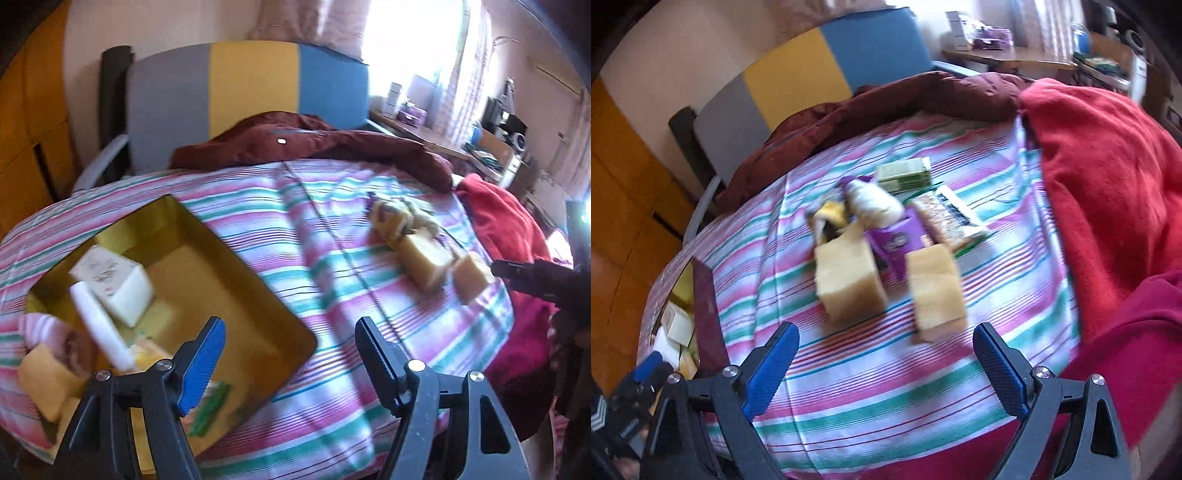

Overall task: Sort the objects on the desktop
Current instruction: 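Withdraw both tools from the tray back toward the pile, then grasp a yellow sponge block with the left tool while the right tool grasps another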

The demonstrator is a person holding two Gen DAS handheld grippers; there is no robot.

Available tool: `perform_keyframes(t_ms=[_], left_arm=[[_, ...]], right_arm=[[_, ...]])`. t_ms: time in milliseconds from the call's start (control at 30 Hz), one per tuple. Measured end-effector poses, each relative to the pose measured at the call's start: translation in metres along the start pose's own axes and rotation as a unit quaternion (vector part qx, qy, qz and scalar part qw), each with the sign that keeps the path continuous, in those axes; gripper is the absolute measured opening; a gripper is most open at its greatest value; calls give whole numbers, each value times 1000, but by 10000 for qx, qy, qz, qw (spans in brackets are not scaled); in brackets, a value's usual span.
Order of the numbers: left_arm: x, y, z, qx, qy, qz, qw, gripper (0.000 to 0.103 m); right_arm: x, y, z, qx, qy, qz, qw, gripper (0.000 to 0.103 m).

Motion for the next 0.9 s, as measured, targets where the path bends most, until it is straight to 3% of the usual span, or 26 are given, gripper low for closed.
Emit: perform_keyframes(t_ms=[300,433,533,700,767,800,833,900], left_arm=[[-33,13,-39,-255,-566,271,9977,79],[-53,23,-55,-235,-869,454,9949,82],[-72,30,-66,-247,-843,599,9943,82],[-101,44,-81,-71,-1067,797,9911,82],[-110,50,-87,-42,-1103,837,9904,82],[-116,53,-90,0,-1112,864,9900,82],[-123,56,-92,62,-1152,917,9891,82],[-134,62,-96,176,-1225,967,9876,82]], right_arm=[[-17,15,-24,271,-545,311,9977,97],[-23,29,-27,714,-817,375,9934,100],[-33,33,-27,829,-733,500,9926,100],[-37,31,-26,905,-440,603,9931,87],[-38,29,-23,1035,-469,579,9918,62],[-39,28,-22,1077,-522,585,9911,56],[-40,26,-19,1160,-568,587,9899,50],[-39,26,-17,1240,-595,547,9890,50]])
Point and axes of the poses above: each gripper's, at about its wrist camera, not at the fingertips, and x roughly against the way its jaws point, z to its left, y to its top, the point moved 3 cm from there along -x, roughly the way its jaws point, and after that the axes turned 12 degrees about -y, right-handed, at the moved point
